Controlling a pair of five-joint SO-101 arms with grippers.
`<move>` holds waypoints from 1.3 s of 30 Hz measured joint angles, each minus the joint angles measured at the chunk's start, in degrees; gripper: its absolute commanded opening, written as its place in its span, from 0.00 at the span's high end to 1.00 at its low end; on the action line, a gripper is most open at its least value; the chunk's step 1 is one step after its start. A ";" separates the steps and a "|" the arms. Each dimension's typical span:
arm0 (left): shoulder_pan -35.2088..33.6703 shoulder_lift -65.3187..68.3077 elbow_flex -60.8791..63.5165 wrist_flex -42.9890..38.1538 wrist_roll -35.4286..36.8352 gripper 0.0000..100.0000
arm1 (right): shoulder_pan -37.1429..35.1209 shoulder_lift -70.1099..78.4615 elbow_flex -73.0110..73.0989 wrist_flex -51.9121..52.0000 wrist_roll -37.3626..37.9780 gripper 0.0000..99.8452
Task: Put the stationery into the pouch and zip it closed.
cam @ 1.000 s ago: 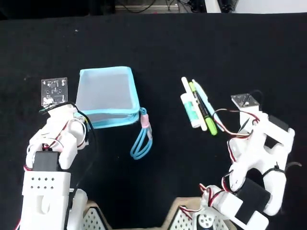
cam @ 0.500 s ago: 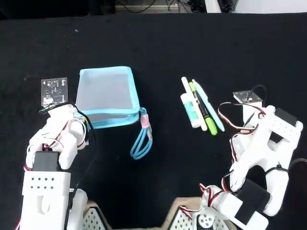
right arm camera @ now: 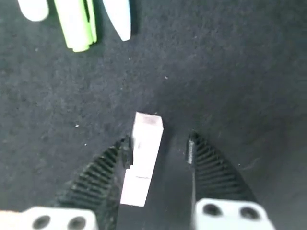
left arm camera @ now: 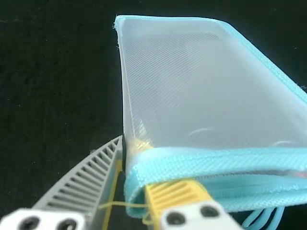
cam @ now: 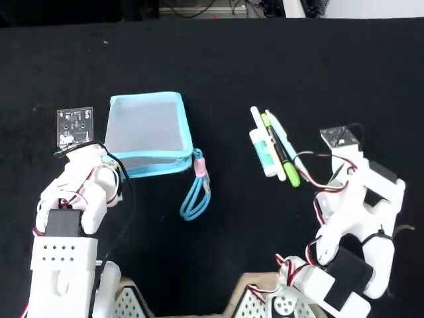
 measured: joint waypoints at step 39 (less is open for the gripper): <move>0.00 -0.09 0.62 0.00 0.00 0.97 | -0.35 -0.09 0.79 7.74 0.18 0.80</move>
